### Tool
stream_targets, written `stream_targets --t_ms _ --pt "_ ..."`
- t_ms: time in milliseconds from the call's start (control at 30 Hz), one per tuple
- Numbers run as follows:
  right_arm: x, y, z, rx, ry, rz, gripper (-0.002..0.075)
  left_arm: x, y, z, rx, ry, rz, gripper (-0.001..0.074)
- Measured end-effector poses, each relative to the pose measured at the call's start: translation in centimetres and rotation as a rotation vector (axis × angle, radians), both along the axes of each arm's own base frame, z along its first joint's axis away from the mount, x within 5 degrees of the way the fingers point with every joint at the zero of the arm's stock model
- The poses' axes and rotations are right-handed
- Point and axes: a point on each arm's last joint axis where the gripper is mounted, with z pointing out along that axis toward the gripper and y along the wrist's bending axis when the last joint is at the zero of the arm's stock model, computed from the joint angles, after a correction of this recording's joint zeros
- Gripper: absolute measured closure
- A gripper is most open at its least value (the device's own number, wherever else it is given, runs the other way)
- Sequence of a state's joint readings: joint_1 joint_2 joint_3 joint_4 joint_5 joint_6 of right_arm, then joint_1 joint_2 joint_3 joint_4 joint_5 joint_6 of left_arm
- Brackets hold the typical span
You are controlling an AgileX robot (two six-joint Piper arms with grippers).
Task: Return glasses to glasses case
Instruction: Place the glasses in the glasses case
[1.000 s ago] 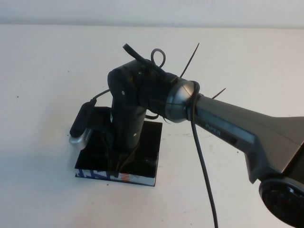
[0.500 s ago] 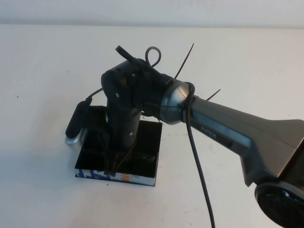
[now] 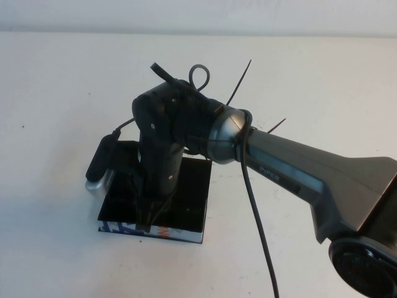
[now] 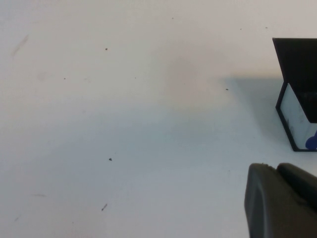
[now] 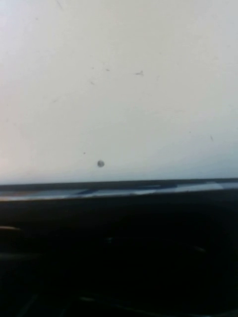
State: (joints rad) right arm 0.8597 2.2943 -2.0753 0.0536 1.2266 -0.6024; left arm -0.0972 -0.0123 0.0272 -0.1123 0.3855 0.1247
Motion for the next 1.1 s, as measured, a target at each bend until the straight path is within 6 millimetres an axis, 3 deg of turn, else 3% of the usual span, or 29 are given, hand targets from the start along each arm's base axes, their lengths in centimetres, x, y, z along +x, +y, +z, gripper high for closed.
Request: stream_targets --t_ms 200,533,1100 --pt "0.0 0.0 0.0 0.001 -0.001 0.000 0.0666 0.0 0.0 0.0 0.000 0.000 0.000 0.0738" --pt "0.2 -0.1 -0.2 -0.020 -0.018 0.000 0.0531 0.0 0.0 0.0 0.000 0.000 0.000 0.0738" --pt "0.4 -0.7 1.6 -0.032 -0.090 0.003 0.0515 0.0 0.0 0.0 0.000 0.000 0.000 0.0738"
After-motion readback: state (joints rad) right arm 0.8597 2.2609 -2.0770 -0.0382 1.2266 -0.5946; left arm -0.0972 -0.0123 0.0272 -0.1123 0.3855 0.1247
